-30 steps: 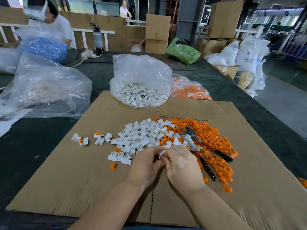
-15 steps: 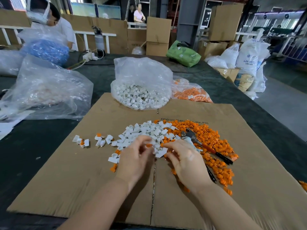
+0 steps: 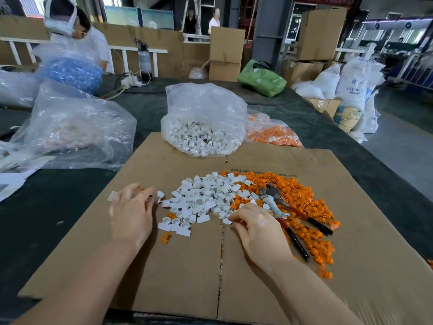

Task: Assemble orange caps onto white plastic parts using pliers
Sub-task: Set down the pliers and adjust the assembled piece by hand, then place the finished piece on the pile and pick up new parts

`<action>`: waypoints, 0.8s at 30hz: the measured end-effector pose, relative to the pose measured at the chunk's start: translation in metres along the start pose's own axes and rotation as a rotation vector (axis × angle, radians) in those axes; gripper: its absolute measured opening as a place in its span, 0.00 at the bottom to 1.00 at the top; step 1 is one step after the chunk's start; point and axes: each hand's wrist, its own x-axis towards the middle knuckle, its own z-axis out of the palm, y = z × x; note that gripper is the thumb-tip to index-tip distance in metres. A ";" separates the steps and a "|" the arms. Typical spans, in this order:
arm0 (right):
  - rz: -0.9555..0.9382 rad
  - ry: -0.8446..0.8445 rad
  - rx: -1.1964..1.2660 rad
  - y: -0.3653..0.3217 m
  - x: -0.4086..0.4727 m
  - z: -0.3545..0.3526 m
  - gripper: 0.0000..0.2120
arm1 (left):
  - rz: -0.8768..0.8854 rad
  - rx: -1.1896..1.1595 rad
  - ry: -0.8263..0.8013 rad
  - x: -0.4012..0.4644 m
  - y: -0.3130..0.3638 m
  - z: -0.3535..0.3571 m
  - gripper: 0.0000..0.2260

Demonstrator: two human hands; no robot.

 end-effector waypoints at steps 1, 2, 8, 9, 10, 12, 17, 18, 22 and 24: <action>0.004 -0.006 -0.008 0.000 0.000 0.001 0.07 | 0.010 -0.001 0.010 -0.001 0.000 0.000 0.13; 0.007 -0.011 -0.017 0.001 0.001 0.001 0.08 | 0.024 -0.015 0.034 -0.002 0.001 -0.001 0.14; -0.049 -0.050 -0.016 -0.009 0.004 0.012 0.10 | 0.174 -0.289 0.044 -0.017 0.006 -0.014 0.06; -0.066 -0.059 -0.014 -0.013 0.005 0.015 0.10 | 0.182 -0.304 0.014 -0.021 0.005 -0.015 0.07; -0.086 -0.064 -0.008 -0.017 0.007 0.018 0.11 | 0.174 -0.316 -0.004 -0.023 0.004 -0.016 0.06; -0.151 -0.091 0.010 -0.028 0.010 0.026 0.12 | 0.143 -0.338 -0.021 -0.026 0.002 -0.017 0.04; -0.403 -0.252 -0.013 -0.059 0.013 0.053 0.17 | 0.077 -0.387 -0.162 -0.025 0.000 -0.019 0.06; -0.436 -0.274 -0.034 -0.063 0.014 0.058 0.17 | 0.074 -0.396 -0.183 -0.025 0.000 -0.019 0.06; -0.495 -0.343 -0.205 -0.070 0.016 0.069 0.16 | 0.068 -0.395 -0.253 -0.024 0.001 -0.021 0.03; -0.483 -0.342 -0.220 -0.069 0.014 0.068 0.15 | 0.096 -0.330 -0.293 -0.023 0.001 -0.020 0.02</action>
